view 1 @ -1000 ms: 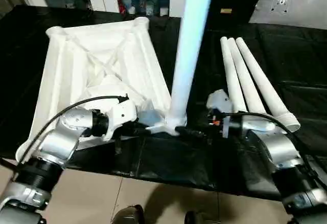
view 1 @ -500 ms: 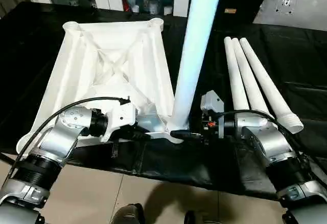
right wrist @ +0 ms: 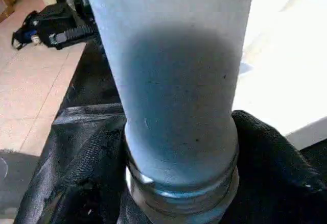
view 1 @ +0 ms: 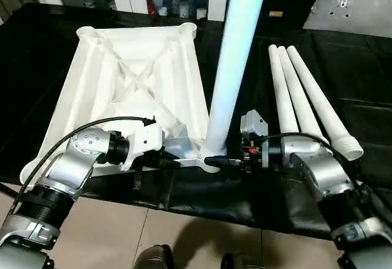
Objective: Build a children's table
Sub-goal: Rotate leg to tighten
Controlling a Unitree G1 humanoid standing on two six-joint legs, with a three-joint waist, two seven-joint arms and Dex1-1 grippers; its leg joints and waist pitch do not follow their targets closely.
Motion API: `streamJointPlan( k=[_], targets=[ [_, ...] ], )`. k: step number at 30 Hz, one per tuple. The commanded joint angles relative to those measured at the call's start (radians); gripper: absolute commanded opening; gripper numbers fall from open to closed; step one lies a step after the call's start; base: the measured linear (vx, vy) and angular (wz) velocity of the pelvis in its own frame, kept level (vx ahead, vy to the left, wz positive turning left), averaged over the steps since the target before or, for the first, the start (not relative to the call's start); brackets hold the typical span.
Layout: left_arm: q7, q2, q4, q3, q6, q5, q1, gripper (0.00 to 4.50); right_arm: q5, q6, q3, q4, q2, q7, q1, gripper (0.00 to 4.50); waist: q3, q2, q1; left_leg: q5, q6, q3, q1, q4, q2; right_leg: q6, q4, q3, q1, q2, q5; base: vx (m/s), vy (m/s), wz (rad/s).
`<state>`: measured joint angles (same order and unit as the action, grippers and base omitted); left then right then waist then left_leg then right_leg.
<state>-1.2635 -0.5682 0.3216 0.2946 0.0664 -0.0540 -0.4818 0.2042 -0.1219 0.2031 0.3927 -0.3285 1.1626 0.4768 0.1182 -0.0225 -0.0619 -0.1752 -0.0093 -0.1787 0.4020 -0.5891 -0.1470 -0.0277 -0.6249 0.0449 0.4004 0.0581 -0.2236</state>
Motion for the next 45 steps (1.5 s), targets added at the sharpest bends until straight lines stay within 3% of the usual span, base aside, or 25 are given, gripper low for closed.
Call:
streamJointPlan(
  k=[1, 2, 4, 6, 7, 9, 11, 15, 17, 18, 19, 20, 21, 22, 24, 26, 30, 34, 35, 40, 45],
  targets=[
    [0.055, 0.025, -0.002, 0.018, 0.061, 0.017, 0.02, 0.0, 0.011, -0.028, -0.002, -0.03, 0.034, -0.077, -0.031, 2.72, -0.066, 0.0, 0.002, -0.1, 0.118, 0.029, -0.027, 0.067, -0.094, -0.306, 0.058, -0.054, -0.044, 0.104, 0.021, 0.0, 0.0, 0.0],
    [0.111, 0.045, -0.025, -0.002, 0.117, 0.015, 0.023, 0.0, -0.004, -0.036, -0.008, -0.042, 0.066, -0.154, -0.054, 2.72, -0.061, 0.003, 0.004, -0.14, 0.099, 0.03, -0.029, 0.072, -0.094, -0.298, 0.066, -0.055, -0.043, 0.104, -0.042, 0.0, 0.0, 0.0],
    [0.188, 0.073, -0.064, -0.023, 0.192, 0.018, 0.029, 0.0, -0.041, -0.04, -0.019, -0.041, 0.115, -0.282, -0.074, 2.72, -0.055, -0.002, 0.006, -0.203, 0.059, 0.033, -0.033, 0.078, -0.094, -0.282, 0.078, -0.059, -0.039, 0.108, -0.153, -0.027, -0.001, -0.01],
    [0.268, 0.113, -0.098, -0.044, 0.26, 0.022, 0.03, 0.0, -0.056, -0.054, -0.037, -0.039, 0.169, -0.393, -0.085, 2.72, -0.048, 0.002, 0.019, -0.282, 0.005, 0.039, -0.033, 0.089, -0.091, -0.245, 0.088, -0.062, -0.035, 0.107, -0.302, 0.0, 0.0, 0.0],
    [0.328, 0.15, -0.118, -0.058, 0.302, 0.026, 0.029, 0.0, -0.049, -0.075, -0.052, -0.047, 0.214, -0.457, -0.093, 2.72, -0.047, 0.003, 0.022, -0.293, -0.004, 0.041, -0.032, 0.089, -0.091, -0.232, 0.092, -0.062, -0.036, 0.109, -0.326, 0.0, 0.0, 0.0],
    [0.48, 0.248, -0.138, -0.084, 0.39, 0.053, 0.014, 0.0, -0.058, -0.132, -0.073, -0.055, 0.314, -0.612, -0.099, 2.72, -0.043, 0.002, 0.029, -0.335, -0.028, 0.043, -0.038, 0.094, -0.092, -0.202, 0.1, -0.066, -0.024, 0.106, -0.386, 0.0, 0.0, 0.0],
    [0.552, 0.304, -0.135, -0.1, 0.432, 0.062, 0.0, 0.0, -0.082, -0.146, -0.076, -0.049, 0.36, -0.686, -0.096, 2.72, -0.042, 0.004, 0.03, -0.343, -0.034, 0.044, -0.039, 0.095, -0.088, -0.185, 0.106, -0.067, -0.021, 0.106, -0.405, 0.0, 0.0, 0.0],
    [0.711, 0.422, -0.115, -0.128, 0.473, 0.072, -0.04, 0.0, -0.15, -0.167, -0.071, 0.001, 0.421, -0.853, -0.073, 2.72, -0.047, 0.005, 0.03, -0.288, -0.02, 0.04, -0.037, 0.096, -0.085, -0.173, 0.106, -0.067, -0.025, 0.102, -0.327, 0.0, 0.0, 0.0],
    [0.738, 0.456, -0.132, -0.13, 0.497, 0.066, -0.043, 0.0, -0.156, -0.155, -0.085, 0.015, 0.433, -0.894, -0.071, 2.72, -0.053, 0.006, 0.025, -0.199, 0.026, 0.031, -0.035, 0.09, -0.081, -0.181, 0.102, -0.066, -0.031, 0.1, -0.192, 0.0, 0.0, 0.0],
    [0.746, 0.468, -0.147, -0.125, 0.511, 0.067, -0.041, 0.0, -0.152, -0.147, -0.1, 0.018, 0.44, -0.913, -0.07, 3.28, -0.058, 0.004, 0.023, -0.156, 0.047, 0.03, -0.031, 0.086, -0.081, -0.19, 0.096, -0.066, -0.037, 0.101, -0.128, 0.054, 0.002, 0.04],
    [0.738, 0.466, -0.158, -0.117, 0.516, 0.07, -0.037, 0.0, -0.142, -0.14, -0.118, 0.017, 0.442, -0.922, -0.068, 3.42, -0.061, 0.001, 0.022, -0.133, 0.059, 0.029, -0.031, 0.083, -0.08, -0.194, 0.093, -0.065, -0.039, 0.1, -0.091, 0.056, -0.005, 0.02],
    [0.723, 0.459, -0.173, -0.109, 0.527, 0.082, -0.028, 0.0, -0.134, -0.139, -0.142, 0.009, 0.446, -0.928, -0.066, 3.42, -0.065, 0.002, 0.02, -0.084, 0.086, 0.028, -0.027, 0.079, -0.079, -0.206, 0.085, -0.063, -0.043, 0.099, -0.012, 0.056, -0.005, 0.02],
    [0.721, 0.458, -0.174, -0.109, 0.528, 0.082, -0.028, 0.0, -0.133, -0.139, -0.143, 0.008, 0.446, -0.927, -0.066, 3.42, -0.066, -0.004, 0.019, -0.067, 0.098, 0.029, -0.025, 0.077, -0.078, -0.211, 0.081, -0.061, -0.045, 0.1, 0.021, 0.0, 0.0, 0.0],
    [0.712, 0.451, -0.177, -0.106, 0.526, 0.085, -0.025, 0.0, -0.132, -0.135, -0.149, 0.007, 0.444, -0.923, -0.065, 3.42, -0.066, 0.0, 0.023, -0.051, 0.116, 0.03, -0.019, 0.077, -0.077, -0.218, 0.077, -0.057, -0.048, 0.097, 0.063, 0.0, 0.0, 0.0],
    [0.68, 0.425, -0.183, -0.099, 0.521, 0.092, -0.016, 0.0, -0.133, -0.118, -0.157, 0.003, 0.428, -0.911, -0.063, 3.8, -0.067, -0.006, 0.024, -0.058, 0.129, 0.031, -0.021, 0.075, -0.078, -0.228, 0.078, -0.055, -0.05, 0.099, 0.073, 0.0, 0.0, 0.0],
    [0.663, 0.4, -0.181, -0.096, 0.513, 0.098, -0.009, 0.0, -0.137, -0.099, -0.158, -0.009, 0.408, -0.9, -0.062, 3.88, -0.069, -0.006, 0.028, -0.058, 0.135, 0.031, -0.022, 0.074, -0.08, -0.235, 0.077, -0.053, -0.049, 0.096, 0.079, 0.0, 0.0, 0.0],
    [0.625, 0.347, -0.17, -0.087, 0.489, 0.094, 0.008, 0.0, -0.121, -0.08, -0.162, -0.045, 0.348, -0.831, -0.068, 4.31, -0.064, -0.007, 0.028, -0.101, 0.114, 0.03, -0.025, 0.077, -0.084, -0.235, 0.084, -0.053, -0.049, 0.096, 0.002, 0.0, 0.0, 0.0],
    [0.516, 0.262, -0.162, -0.068, 0.435, 0.081, 0.035, 0.0, -0.121, -0.049, -0.143, -0.088, 0.232, -0.67, -0.069, 4.47, -0.065, -0.007, 0.029, -0.091, 0.113, 0.028, -0.026, 0.076, -0.084, -0.241, 0.08, -0.054, -0.048, 0.095, 0.024, 0.0, 0.0, 0.0],
    [0.499, 0.249, -0.162, -0.066, 0.432, 0.077, 0.039, 0.0, -0.116, -0.043, -0.143, -0.094, 0.215, -0.64, -0.067, 4.47, -0.066, -0.004, 0.028, -0.091, 0.119, 0.029, -0.023, 0.074, -0.082, -0.24, 0.079, -0.053, -0.053, 0.096, 0.03, 0.0, 0.0, 0.0],
    [0.367, 0.157, -0.144, -0.042, 0.358, 0.066, 0.052, 0.0, -0.074, -0.026, -0.109, -0.126, 0.106, -0.431, -0.055, 4.47, -0.068, -0.005, 0.028, -0.068, 0.147, 0.027, -0.025, 0.069, -0.084, -0.253, 0.072, -0.052, -0.052, 0.096, 0.075, 0.0, 0.0, 0.0],
    [0.248, 0.096, -0.113, -0.023, 0.267, 0.042, 0.054, 0.0, -0.033, -0.039, -0.066, -0.151, 0.019, -0.256, -0.044, 4.47, -0.068, -0.004, 0.024, -0.078, 0.152, 0.027, -0.028, 0.069, -0.087, -0.264, 0.072, -0.051, -0.049, 0.095, 0.04, 0.0, 0.0, 0.0]
  ],
)
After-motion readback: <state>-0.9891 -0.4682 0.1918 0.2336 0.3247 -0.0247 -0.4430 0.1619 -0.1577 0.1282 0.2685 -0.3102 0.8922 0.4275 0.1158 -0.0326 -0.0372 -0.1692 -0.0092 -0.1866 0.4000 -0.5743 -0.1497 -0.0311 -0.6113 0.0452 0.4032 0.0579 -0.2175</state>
